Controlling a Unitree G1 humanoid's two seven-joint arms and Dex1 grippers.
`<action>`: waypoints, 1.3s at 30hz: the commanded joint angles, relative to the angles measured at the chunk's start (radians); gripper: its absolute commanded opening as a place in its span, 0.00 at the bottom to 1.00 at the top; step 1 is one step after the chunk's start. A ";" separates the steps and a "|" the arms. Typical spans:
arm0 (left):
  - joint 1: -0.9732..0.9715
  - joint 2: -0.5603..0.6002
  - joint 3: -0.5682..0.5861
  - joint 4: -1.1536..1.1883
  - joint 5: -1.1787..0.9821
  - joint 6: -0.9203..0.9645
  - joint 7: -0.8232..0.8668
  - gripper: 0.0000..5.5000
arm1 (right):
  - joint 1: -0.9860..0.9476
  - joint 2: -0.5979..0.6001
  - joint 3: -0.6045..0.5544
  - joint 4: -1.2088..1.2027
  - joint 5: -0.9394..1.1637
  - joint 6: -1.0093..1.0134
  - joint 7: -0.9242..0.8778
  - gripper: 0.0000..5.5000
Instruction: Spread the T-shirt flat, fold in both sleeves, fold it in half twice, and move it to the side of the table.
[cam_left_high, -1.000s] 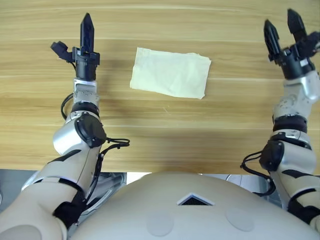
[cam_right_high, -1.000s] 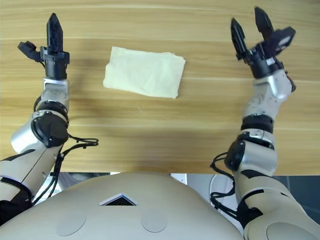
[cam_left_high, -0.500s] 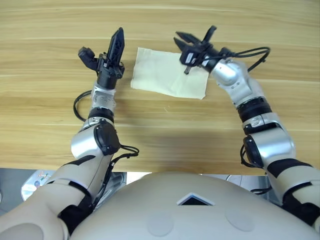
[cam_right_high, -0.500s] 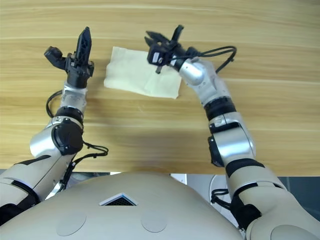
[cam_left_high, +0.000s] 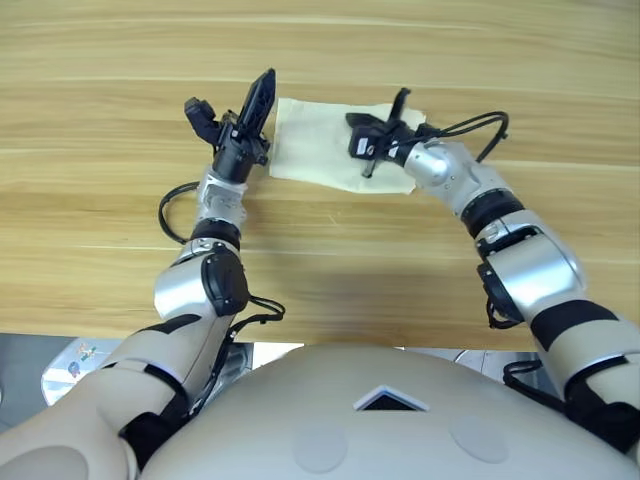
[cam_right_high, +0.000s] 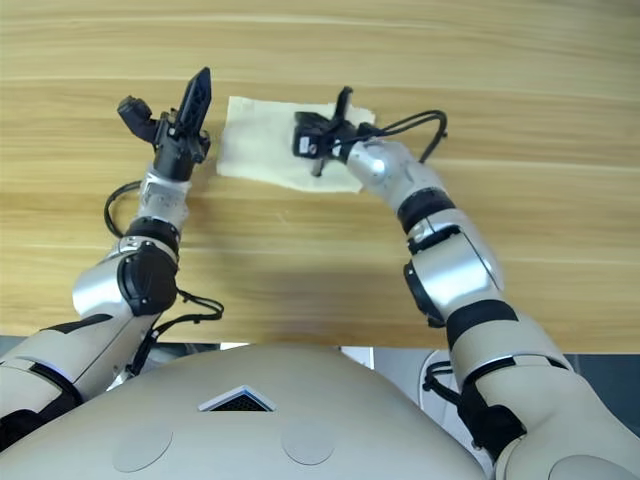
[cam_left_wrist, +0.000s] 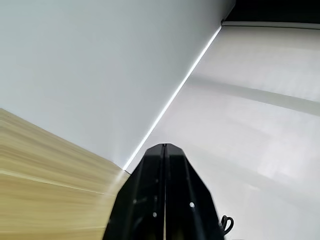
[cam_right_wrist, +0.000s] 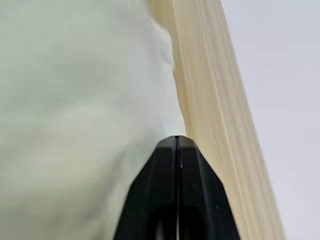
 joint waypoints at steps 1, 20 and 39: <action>0.016 0.005 0.001 -0.010 0.002 -0.012 0.018 0.01 | 0.115 -0.111 -0.098 0.149 0.081 0.189 0.010 0.00; 0.147 0.078 0.079 -0.118 -0.070 -0.035 0.034 0.01 | 0.200 -0.198 -0.655 0.144 0.580 0.393 -0.012 0.00; 0.157 0.117 0.077 -0.100 -0.070 -0.037 0.038 0.01 | 0.421 -0.242 -0.746 -0.630 0.603 0.350 -0.174 0.00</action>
